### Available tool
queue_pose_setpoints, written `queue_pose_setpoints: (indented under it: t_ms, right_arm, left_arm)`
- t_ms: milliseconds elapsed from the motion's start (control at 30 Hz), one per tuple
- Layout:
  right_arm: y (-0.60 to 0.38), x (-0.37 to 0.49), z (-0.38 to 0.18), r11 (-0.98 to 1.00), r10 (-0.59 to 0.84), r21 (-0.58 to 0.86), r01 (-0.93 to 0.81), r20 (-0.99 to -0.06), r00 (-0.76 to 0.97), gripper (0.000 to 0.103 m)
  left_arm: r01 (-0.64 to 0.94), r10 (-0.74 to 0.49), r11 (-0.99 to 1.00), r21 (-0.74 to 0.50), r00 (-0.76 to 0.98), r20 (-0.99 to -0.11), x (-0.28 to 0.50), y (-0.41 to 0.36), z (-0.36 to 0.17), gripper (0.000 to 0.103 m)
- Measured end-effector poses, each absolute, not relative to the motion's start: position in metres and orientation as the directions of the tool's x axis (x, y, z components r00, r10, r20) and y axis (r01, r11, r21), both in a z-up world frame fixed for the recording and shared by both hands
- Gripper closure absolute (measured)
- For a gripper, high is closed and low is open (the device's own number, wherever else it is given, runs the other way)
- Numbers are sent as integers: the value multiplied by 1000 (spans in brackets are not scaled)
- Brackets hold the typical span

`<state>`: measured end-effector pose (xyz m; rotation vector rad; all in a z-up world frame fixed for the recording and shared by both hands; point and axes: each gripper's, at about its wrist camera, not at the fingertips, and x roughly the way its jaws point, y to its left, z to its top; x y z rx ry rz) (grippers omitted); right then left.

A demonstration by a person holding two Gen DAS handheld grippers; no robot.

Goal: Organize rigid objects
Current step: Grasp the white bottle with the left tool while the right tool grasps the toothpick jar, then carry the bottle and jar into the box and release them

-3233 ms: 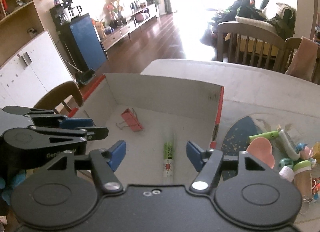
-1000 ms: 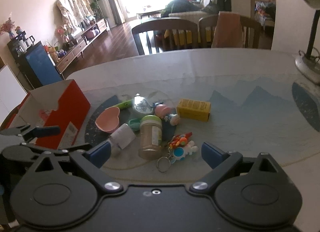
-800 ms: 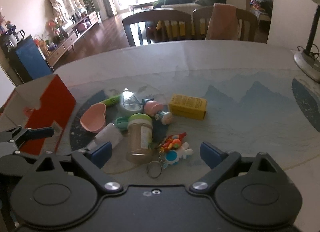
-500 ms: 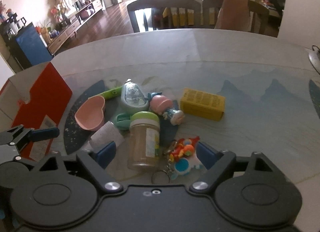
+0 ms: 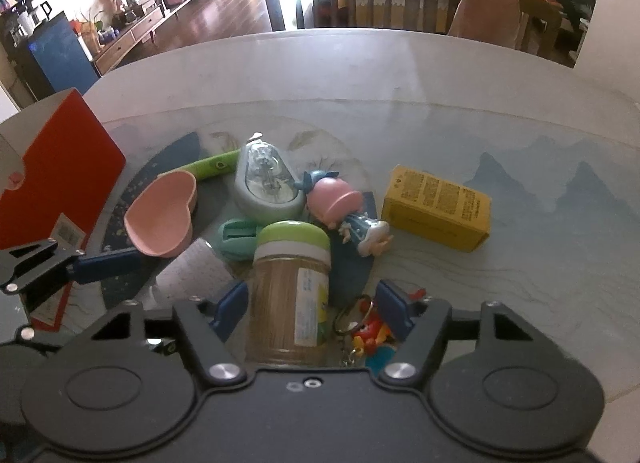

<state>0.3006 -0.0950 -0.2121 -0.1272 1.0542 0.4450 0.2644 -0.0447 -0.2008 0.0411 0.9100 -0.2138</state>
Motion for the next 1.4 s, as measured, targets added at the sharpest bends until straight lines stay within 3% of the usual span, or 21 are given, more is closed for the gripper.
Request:
queue_pose_setpoints:
  t_ms: [200, 300, 467, 833, 1400]
  right_arm:
    - [-86, 300, -221, 897, 284, 93, -433, -870, 402, 53]
    - [-84, 299, -222, 894, 280, 82, -440, -869, 408, 53]
    - [-83, 298, -216, 892, 293, 86, -444, -858, 422, 59]
    - [-100, 282, -193, 909, 306, 123, -399, -847, 436, 60]
    - [-112, 232, -121, 889, 403, 186, -419, -752, 521, 61]
  left_arm:
    - [262, -174, 965, -13, 602, -779, 263, -59, -203, 51]
    - [278, -167, 961, 9, 601, -781, 263, -64, -205, 62]
    - [276, -166, 961, 6, 595, -786, 264, -64, -205, 63]
    - [269, -196, 962, -38, 590, -783, 251, -59, -188, 63]
    - [221, -231, 968, -118, 602, -764, 219, -41, -135, 63]
